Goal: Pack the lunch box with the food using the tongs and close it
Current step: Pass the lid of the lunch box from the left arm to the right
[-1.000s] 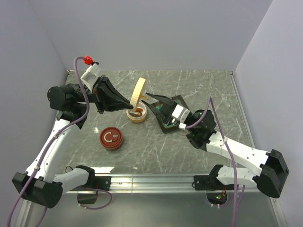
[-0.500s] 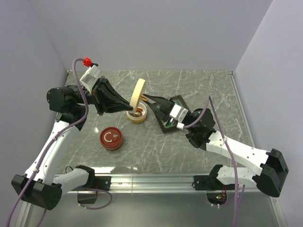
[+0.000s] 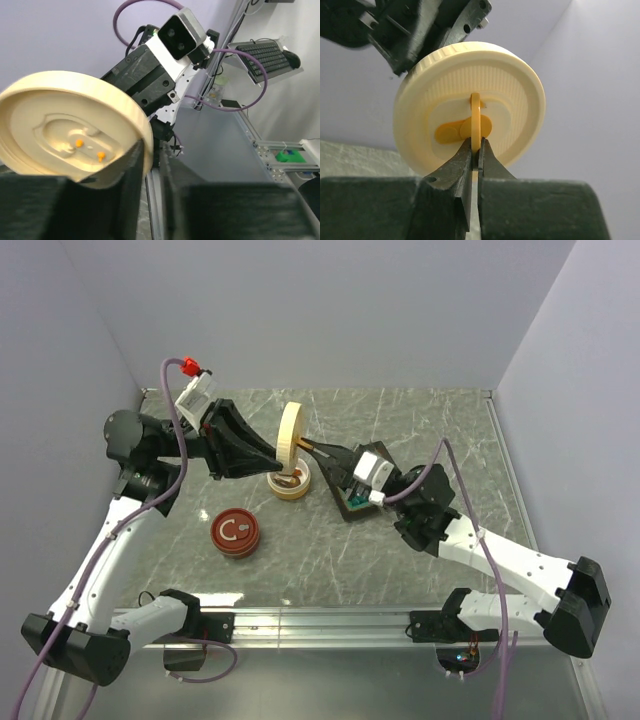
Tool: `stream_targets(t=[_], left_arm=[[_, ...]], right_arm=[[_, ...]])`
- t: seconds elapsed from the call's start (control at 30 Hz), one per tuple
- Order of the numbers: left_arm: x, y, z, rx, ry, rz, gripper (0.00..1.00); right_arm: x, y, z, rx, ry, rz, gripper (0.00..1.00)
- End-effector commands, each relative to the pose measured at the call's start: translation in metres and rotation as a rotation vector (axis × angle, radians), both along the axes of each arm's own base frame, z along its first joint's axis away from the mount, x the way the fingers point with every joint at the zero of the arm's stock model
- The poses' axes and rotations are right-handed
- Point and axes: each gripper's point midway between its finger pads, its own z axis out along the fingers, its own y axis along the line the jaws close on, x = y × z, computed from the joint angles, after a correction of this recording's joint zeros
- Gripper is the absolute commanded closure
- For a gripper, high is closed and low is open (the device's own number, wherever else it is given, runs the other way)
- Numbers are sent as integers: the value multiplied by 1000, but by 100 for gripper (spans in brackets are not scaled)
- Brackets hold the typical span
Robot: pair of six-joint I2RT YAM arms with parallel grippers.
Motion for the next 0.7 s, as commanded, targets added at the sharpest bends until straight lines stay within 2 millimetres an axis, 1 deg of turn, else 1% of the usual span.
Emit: stream_targets(t=[0.0, 0.03, 0.07, 0.1, 0.13, 0.17, 0.2, 0.23, 0.27, 0.3, 0.33, 0.4, 0.43, 0.47, 0.5, 0.53, 0.57, 0.63, 0.67], left_arm=[[19, 0, 5, 2, -4, 118, 72], [24, 2, 5, 6, 2, 149, 65], [37, 3, 0, 19, 16, 214, 62], [40, 4, 4, 21, 8, 246, 59], [45, 5, 6, 22, -5, 283, 49], [60, 8, -7, 59, 31, 362, 45], [65, 11, -6, 67, 21, 399, 42], [72, 13, -9, 81, 26, 439, 41], [85, 16, -15, 100, 25, 505, 39], [91, 19, -23, 127, 57, 537, 34], [96, 20, -28, 142, 71, 561, 33], [104, 21, -42, 176, 105, 579, 30], [106, 20, -47, 183, 116, 575, 29], [107, 17, -59, 198, 156, 562, 27], [107, 16, -63, 200, 169, 554, 25], [108, 14, -70, 206, 188, 549, 25], [109, 12, -84, 221, 232, 541, 24], [109, 9, -94, 224, 259, 535, 24], [110, 7, -106, 233, 307, 532, 24]], right_arm=[[-3, -16, 35, 29, 13, -42, 100], [2, -19, 37, 22, 44, -74, 100], [10, -16, 18, -54, 108, -99, 100], [14, -18, 13, -80, 137, -123, 100], [20, -20, -1, -141, 190, -157, 100], [24, -22, -9, -181, 197, -185, 100], [26, -25, -12, -207, 209, -204, 100], [28, -26, -33, -288, 255, -222, 100], [33, -29, -42, -331, 270, -257, 100], [35, -30, -43, -356, 284, -268, 100], [34, -32, -65, -447, 332, -271, 100], [38, -32, -84, -540, 362, -290, 100], [38, -35, -91, -582, 389, -299, 100], [42, -33, -103, -623, 420, -313, 100], [44, -33, -99, -632, 430, -321, 100], [43, -35, -109, -670, 467, -326, 100], [47, -33, -117, -702, 488, -334, 100], [46, -34, -117, -722, 514, -336, 100], [46, -32, -115, -726, 516, -328, 100]])
